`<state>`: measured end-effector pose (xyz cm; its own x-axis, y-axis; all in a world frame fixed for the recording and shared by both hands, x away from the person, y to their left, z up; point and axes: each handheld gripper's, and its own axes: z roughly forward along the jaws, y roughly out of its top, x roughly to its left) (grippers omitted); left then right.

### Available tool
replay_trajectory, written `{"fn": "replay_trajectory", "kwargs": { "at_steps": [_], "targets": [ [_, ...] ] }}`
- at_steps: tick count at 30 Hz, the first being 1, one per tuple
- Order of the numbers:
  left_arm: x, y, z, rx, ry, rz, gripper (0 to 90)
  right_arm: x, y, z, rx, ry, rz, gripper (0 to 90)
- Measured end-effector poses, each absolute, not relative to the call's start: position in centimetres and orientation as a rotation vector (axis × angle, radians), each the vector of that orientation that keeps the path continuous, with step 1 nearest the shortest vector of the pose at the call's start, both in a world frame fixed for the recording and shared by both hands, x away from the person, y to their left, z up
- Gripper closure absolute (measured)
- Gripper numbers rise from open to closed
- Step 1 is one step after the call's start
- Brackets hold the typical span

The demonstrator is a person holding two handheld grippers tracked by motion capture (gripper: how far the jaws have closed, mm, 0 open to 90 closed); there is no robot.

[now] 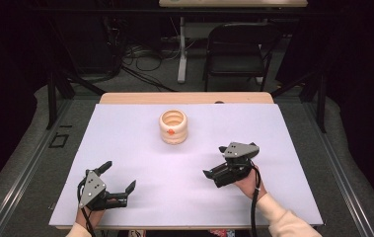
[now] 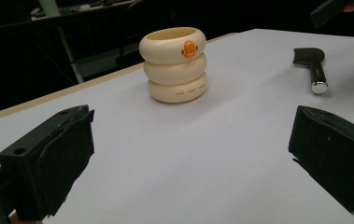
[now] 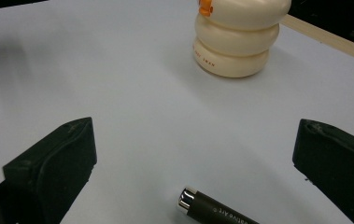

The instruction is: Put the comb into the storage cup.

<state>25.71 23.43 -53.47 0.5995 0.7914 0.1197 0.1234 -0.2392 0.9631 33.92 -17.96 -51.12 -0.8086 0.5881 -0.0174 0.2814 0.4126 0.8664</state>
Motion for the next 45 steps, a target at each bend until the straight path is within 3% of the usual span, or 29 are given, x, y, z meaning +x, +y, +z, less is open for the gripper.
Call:
{"fn": "replay_trajectory", "kwargs": {
  "at_steps": [11, 16, 19, 20, 22, 23, 24, 25, 26, 29, 45],
  "targets": [
    [25.7, 23.4, -53.4, 1.717, 0.756, 0.754, 0.1, 35.3, -17.4, -51.4, 0.796, 2.38, 1.324, 0.2],
    [25.8, 23.3, -53.5, 1.722, 0.758, 0.751, 0.0, 35.9, -17.3, -51.5, 0.805, 2.374, 1.317, 14.9],
    [25.8, 23.3, -53.5, 1.722, 0.757, 0.751, 0.0, 36.0, -17.2, -51.6, 0.814, 2.372, 1.308, 18.8],
    [25.8, 23.3, -53.5, 1.722, 0.759, 0.75, 0.1, 36.2, -17.2, -51.7, 0.822, 2.371, 1.289, 34.1],
    [25.8, 23.3, -53.5, 1.722, 0.759, 0.75, 0.0, 36.3, -17.1, -51.8, 0.822, 2.38, 1.283, 38.2],
    [25.9, 23.4, -53.5, 1.724, 0.762, 0.749, 0.1, 36.4, -17.0, -52.0, 0.802, 2.413, 1.249, 60.3],
    [25.9, 23.4, -53.5, 1.724, 0.766, 0.749, 0.1, 36.5, -16.9, -52.1, 0.789, 2.426, 1.226, 64.3],
    [26.0, 23.3, -53.6, 1.725, 0.767, 0.746, 0.0, 36.5, -16.8, -52.2, 0.788, 2.438, 1.207, 74.1],
    [26.0, 23.3, -53.6, 1.725, 0.767, 0.746, 0.1, 36.5, -16.8, -52.2, 0.788, 2.438, 1.207, 74.1],
    [26.0, 23.3, -53.6, 1.737, 0.755, 0.745, 0.1, 36.5, -16.3, -52.7, 0.772, 2.483, 1.133, 90.0],
    [25.9, 23.2, -53.5, 1.742, 0.744, 0.749, 0.2, 36.3, -15.8, -53.3, 0.77, 2.562, 1.012, 90.0]
  ]
}}
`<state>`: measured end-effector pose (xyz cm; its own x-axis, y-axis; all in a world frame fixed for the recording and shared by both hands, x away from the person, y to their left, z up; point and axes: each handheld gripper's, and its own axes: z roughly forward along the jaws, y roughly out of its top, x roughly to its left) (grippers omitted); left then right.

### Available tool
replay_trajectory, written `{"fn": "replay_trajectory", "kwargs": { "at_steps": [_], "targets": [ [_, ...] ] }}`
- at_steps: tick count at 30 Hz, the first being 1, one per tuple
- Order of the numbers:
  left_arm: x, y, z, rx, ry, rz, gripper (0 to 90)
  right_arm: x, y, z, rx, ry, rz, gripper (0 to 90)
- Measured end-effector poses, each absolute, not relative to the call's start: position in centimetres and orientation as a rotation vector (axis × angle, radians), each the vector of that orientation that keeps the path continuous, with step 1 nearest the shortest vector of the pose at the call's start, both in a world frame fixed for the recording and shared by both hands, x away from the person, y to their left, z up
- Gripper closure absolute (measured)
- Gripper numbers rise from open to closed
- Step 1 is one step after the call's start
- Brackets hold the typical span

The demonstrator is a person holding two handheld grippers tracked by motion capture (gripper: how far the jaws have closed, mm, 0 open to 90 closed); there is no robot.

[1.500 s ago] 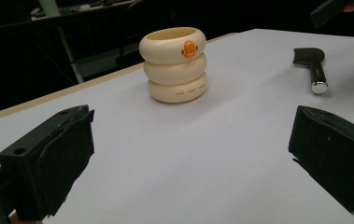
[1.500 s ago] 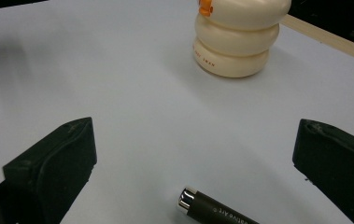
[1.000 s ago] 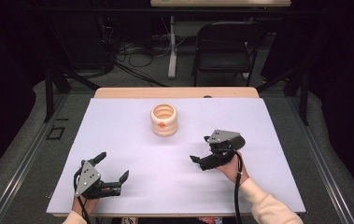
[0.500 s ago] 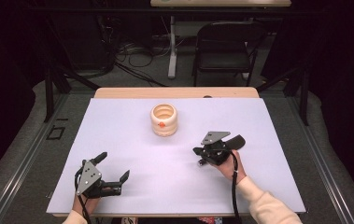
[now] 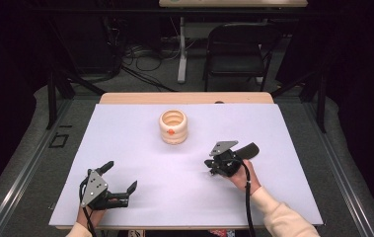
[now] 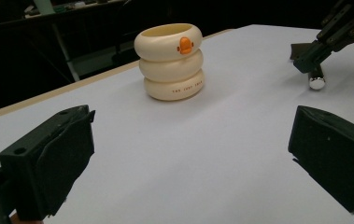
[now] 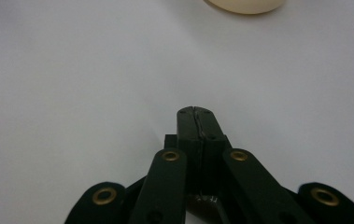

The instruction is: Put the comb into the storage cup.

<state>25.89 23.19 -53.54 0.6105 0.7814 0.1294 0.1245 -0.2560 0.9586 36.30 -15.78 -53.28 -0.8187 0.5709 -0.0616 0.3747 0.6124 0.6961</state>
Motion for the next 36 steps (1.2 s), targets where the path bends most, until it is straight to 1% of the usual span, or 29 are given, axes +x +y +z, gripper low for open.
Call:
{"fn": "replay_trajectory", "kwargs": {
  "at_steps": [36],
  "targets": [
    [26.1, 23.4, -53.6, 1.758, 0.779, 0.774, 0.1, 34.2, -17.3, -53.4, 0.729, 2.725, 0.881, 90.0]
  ]
}}
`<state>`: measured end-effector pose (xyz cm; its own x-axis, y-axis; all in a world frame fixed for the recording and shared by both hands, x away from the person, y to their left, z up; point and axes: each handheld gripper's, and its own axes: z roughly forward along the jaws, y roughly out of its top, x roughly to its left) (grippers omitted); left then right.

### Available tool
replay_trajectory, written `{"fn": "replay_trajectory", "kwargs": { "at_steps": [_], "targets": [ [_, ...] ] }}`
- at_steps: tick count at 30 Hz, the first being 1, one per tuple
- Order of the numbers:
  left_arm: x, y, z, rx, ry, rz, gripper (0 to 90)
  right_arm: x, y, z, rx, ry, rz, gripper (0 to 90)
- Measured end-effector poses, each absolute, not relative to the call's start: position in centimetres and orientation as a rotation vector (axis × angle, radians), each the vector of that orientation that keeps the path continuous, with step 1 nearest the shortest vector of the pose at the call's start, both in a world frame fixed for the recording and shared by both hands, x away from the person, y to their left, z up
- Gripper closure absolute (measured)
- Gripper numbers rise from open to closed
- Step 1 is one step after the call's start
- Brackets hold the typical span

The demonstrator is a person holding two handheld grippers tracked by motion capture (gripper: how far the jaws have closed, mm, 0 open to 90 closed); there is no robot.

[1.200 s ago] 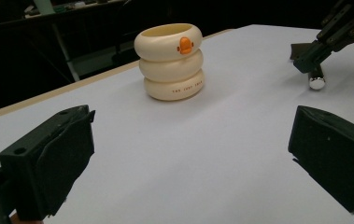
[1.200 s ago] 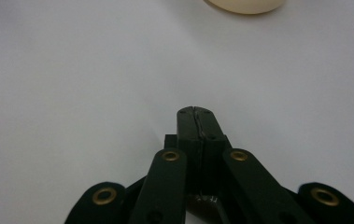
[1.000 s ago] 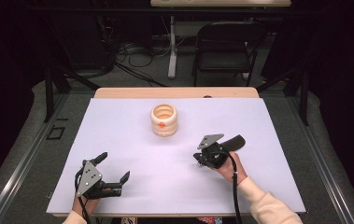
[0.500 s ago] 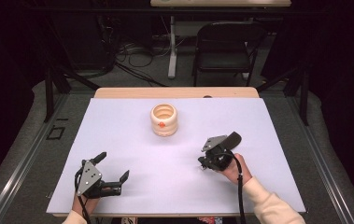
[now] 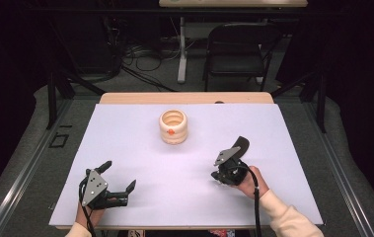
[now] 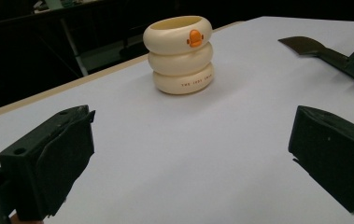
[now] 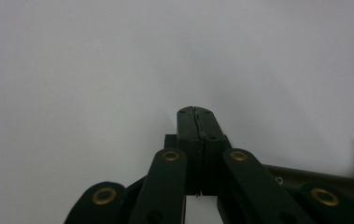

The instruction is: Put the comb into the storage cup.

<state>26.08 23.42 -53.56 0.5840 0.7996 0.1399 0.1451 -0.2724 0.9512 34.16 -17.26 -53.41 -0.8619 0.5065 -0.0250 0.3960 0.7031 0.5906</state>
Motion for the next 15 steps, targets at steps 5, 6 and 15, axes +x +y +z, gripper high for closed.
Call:
{"fn": "replay_trajectory", "kwargs": {
  "at_steps": [5, 6, 15],
  "targets": [
    [26.04, 23.38, -53.52, 1.76, 0.776, 0.776, 0.1, 33.88, -17.43, -53.32, 0.72, 2.733, 0.873, 90.0],
    [26.04, 23.38, -53.51, 1.759, 0.776, 0.776, 0.1, 33.7, -17.44, -53.3, 0.735, 2.737, 0.862, 90.0],
    [26.03, 23.39, -53.49, 1.757, 0.773, 0.776, 0.1, 33.32, -18.11, -53.13, 0.746, 2.738, 0.846, 90.0]
  ]
}}
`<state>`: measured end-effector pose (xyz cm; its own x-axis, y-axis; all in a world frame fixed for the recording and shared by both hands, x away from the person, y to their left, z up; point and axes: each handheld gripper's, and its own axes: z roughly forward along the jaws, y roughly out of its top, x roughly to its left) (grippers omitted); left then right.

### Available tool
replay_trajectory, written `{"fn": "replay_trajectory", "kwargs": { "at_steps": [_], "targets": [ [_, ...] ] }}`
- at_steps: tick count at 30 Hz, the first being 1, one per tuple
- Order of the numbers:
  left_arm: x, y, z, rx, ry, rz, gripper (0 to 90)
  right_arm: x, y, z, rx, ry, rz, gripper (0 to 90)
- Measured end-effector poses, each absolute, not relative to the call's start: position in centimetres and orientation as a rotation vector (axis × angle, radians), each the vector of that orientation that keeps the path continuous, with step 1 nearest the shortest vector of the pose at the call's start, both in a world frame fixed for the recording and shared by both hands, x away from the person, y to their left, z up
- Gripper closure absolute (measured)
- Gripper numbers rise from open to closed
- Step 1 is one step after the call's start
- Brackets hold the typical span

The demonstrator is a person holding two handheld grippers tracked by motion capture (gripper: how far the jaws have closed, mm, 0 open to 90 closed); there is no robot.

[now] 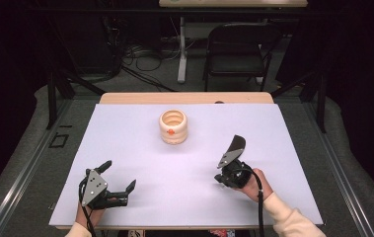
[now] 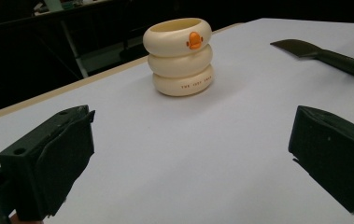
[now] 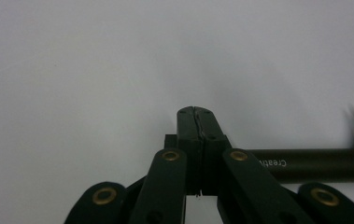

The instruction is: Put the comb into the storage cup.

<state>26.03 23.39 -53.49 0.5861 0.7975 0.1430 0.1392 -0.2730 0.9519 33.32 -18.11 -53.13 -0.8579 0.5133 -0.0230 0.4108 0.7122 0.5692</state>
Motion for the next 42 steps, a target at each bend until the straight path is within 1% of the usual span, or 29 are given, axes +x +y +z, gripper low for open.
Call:
{"fn": "replay_trajectory", "kwargs": {
  "at_steps": [19, 42],
  "targets": [
    [26.1, 23.3, -53.5, 1.76, 0.772, 0.776, 0.1, 32.5, -19.7, -52.9, 0.804, 2.735, 0.813, 90.0],
    [26.1, 23.2, -53.5, 1.765, 0.77, 0.779, 0.1, 32.3, -21.7, -52.6, 0.876, 2.685, 0.743, 90.0]
  ]
}}
